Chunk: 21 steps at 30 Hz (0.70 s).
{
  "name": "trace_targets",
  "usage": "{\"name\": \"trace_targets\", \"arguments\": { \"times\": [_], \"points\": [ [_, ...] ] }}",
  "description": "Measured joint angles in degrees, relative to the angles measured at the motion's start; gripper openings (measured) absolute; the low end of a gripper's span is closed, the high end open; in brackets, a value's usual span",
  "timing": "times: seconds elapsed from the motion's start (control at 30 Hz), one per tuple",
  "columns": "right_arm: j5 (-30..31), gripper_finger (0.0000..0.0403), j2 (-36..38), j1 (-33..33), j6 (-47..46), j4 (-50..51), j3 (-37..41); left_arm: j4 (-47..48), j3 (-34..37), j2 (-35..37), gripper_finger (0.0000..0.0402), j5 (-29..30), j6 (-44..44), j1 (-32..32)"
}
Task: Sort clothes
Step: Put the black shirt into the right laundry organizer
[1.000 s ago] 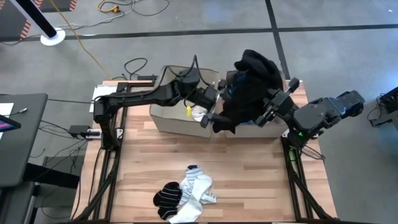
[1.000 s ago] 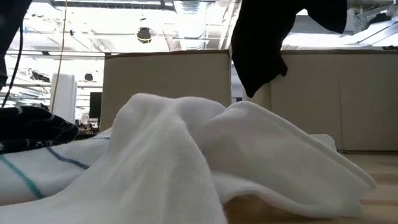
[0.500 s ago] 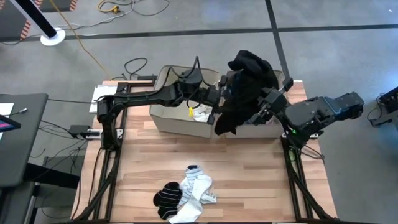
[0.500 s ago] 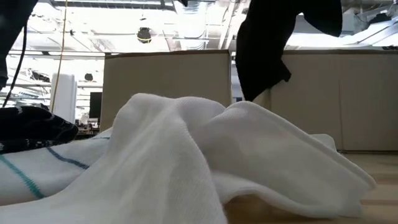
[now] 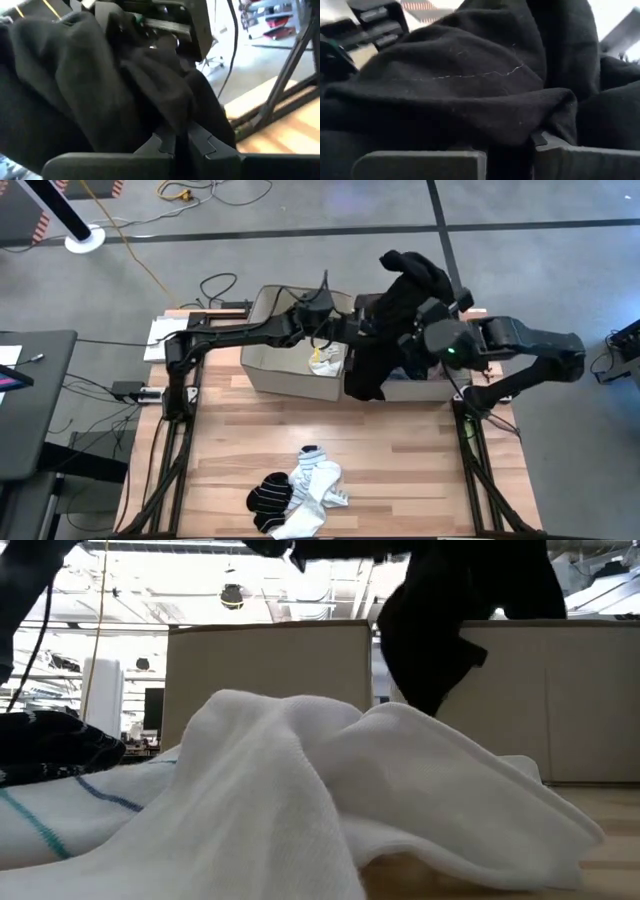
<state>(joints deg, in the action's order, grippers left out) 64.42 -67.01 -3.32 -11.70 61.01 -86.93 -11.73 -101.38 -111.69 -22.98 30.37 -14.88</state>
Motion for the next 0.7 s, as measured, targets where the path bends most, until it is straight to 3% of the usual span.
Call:
{"name": "trace_targets", "arguments": {
  "times": [0.17, 0.27, 0.53, 0.7],
  "points": [
    [-4.62, 0.0062, -1.60, 7.00, -8.45, 8.94, 1.20, -2.28, -0.02, -4.58, 0.0004, -0.26, -2.48, -1.55],
    [-7.65, 0.0062, -2.05, 11.05, -11.41, 11.43, 3.26, -2.66, 0.00, -6.63, 0.0004, -3.34, -4.48, -2.22],
    [-18.52, 0.0063, -2.79, 20.78, -12.04, 8.08, 13.68, 1.13, 0.00, -8.46, 0.0010, -7.06, -6.61, -2.66],
    [-22.51, 0.0063, -2.60, 25.37, -12.59, 4.56, 21.82, 4.98, 0.00, -7.10, 0.0053, -6.78, -7.98, -2.79]
  ]
}}
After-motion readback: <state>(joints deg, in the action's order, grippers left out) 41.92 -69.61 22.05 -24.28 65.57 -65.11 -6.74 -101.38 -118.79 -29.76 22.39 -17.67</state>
